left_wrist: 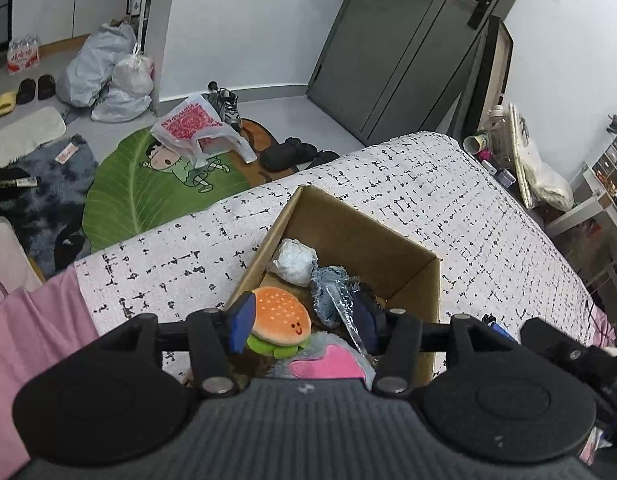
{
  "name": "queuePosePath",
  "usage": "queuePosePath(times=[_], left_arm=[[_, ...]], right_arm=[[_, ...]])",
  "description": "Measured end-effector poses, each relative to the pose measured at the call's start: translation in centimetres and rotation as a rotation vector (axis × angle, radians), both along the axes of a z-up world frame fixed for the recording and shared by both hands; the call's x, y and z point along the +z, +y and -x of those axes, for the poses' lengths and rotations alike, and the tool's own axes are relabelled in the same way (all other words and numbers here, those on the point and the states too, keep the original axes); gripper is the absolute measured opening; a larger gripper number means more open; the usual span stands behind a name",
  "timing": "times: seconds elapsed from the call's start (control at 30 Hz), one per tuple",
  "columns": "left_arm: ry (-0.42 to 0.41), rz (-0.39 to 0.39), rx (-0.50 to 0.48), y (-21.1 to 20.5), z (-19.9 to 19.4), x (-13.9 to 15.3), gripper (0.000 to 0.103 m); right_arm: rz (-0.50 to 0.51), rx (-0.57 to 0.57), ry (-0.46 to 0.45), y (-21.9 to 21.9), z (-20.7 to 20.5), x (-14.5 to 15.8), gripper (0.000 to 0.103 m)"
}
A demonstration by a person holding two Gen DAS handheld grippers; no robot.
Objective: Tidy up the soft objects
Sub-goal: 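Open the left gripper over the box while the right gripper releases the black bag, then move the left tool to the blue tissue packet while the right tool approaches a small black item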
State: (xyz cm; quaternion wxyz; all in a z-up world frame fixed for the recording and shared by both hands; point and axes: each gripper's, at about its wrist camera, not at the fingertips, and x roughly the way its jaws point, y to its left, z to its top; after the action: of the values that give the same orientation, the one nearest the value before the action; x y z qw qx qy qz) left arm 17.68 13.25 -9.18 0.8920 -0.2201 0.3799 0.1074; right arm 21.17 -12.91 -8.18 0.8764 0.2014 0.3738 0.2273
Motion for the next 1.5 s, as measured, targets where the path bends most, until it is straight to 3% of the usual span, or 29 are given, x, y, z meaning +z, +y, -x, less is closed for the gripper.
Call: queuePosePath(times=[0.13,0.27,0.37,0.77,0.9,1.5], left_arm=[[0.01,-0.032,-0.017,-0.5,-0.2,0.5,0.053],[0.018,-0.069,-0.011,-1.7,-0.5,1.1,0.066],[0.004,-0.073,-0.013,-2.6,-0.4,1.8,0.074],[-0.05,-0.117,-0.07,-6.3,-1.1,4.6,0.089],[-0.057,-0.114,-0.092,-7.6,-1.6,5.0,0.09],[-0.039,-0.093,-0.141,-12.8,-5.8,3.1,0.09]], right_arm=[[0.026,-0.004,0.035,-1.1,-0.4,0.5,0.083],[0.045,0.009,0.051,-2.4,-0.8,1.6,0.084],[0.055,0.002,0.051,-3.4,-1.0,2.4,0.09],[0.073,0.009,0.035,-7.5,-3.1,4.7,0.099],[0.031,-0.015,0.014,-9.4,-2.9,3.6,0.102],[-0.093,-0.152,0.187,-14.8,-5.5,-2.3,0.101]])
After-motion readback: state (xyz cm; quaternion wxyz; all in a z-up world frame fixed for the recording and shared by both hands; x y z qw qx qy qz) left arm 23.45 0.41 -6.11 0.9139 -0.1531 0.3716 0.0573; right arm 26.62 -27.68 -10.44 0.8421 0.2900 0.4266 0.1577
